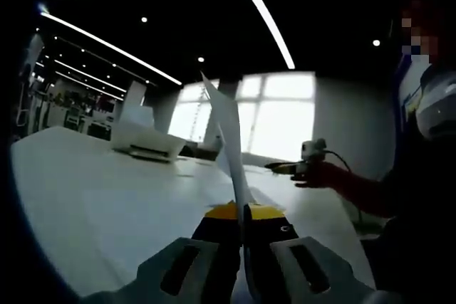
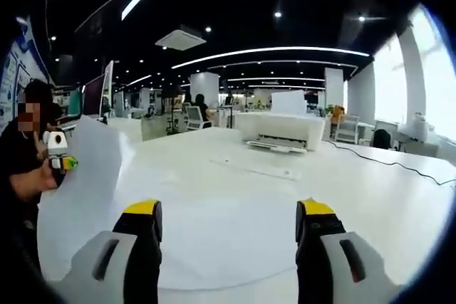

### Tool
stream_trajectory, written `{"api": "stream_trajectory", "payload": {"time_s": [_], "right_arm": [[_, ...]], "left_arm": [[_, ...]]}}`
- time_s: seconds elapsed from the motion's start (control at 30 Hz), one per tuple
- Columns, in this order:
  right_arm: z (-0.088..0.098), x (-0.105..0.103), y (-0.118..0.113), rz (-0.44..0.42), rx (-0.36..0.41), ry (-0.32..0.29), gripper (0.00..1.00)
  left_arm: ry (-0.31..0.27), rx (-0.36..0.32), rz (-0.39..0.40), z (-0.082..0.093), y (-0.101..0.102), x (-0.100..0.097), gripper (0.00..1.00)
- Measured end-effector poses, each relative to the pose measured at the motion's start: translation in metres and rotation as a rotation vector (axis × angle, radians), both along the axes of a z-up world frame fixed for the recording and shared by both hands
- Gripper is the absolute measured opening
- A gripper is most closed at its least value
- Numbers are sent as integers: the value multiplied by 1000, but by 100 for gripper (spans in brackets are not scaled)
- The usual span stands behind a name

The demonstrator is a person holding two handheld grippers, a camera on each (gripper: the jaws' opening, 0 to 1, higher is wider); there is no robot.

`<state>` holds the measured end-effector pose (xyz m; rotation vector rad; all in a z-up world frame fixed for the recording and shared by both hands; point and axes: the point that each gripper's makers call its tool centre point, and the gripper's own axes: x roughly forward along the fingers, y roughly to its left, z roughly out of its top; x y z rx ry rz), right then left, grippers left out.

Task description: Organize the stack of printing papers by aligning and flattening the scattered papers on the table

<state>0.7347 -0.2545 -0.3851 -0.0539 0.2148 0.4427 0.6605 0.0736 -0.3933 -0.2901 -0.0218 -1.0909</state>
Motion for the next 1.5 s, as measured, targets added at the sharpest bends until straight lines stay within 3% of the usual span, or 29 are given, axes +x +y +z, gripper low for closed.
{"api": "stream_trajectory", "payload": {"time_s": [0.43,1.5], "right_arm": [[-4,5,-17,-46,12,14,73],[-13,11,-32,-80,29,40,70]], "left_arm": [[-1,0,-3,0,0,0,6],[-1,-15,9,2,5,4,6]]}}
